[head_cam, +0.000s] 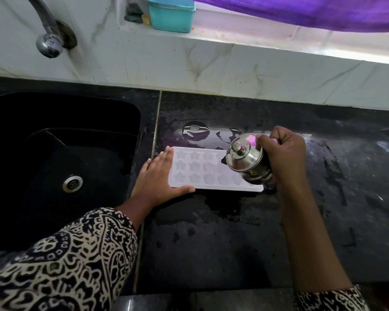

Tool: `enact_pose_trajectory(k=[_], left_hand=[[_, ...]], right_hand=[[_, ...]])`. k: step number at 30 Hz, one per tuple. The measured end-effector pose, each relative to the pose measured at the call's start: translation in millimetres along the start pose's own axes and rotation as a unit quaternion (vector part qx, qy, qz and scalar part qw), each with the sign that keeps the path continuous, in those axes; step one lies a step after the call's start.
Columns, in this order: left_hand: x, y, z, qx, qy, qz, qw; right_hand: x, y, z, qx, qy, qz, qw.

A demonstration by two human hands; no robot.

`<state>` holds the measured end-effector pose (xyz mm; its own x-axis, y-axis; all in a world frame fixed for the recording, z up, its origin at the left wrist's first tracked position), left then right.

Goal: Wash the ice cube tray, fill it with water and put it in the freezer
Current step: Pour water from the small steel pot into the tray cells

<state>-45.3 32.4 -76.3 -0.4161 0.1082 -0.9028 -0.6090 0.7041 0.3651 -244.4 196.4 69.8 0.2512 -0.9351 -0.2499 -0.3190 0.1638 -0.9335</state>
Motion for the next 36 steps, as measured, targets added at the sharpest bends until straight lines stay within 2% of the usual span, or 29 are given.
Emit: enact_pose_trajectory(k=[36], left_hand=[[-1.3,0.6,0.1,-0.003,0.0,0.009,1.0]], right_hand=[[-0.7,-6.5,0.1,-0.023,0.002,0.007,1.0]])
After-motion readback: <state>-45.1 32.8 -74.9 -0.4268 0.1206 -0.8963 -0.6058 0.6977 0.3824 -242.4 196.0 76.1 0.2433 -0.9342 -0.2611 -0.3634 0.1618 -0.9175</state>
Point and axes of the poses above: each hand's wrist, its own z-axis away from the middle knuckle, its own x-axis out of the palm, y = z × x, the point moved 2 cm from there along -z, towards the middle knuckle, and after that the axes turned 12 degrees about y, right-handed, at the moved point
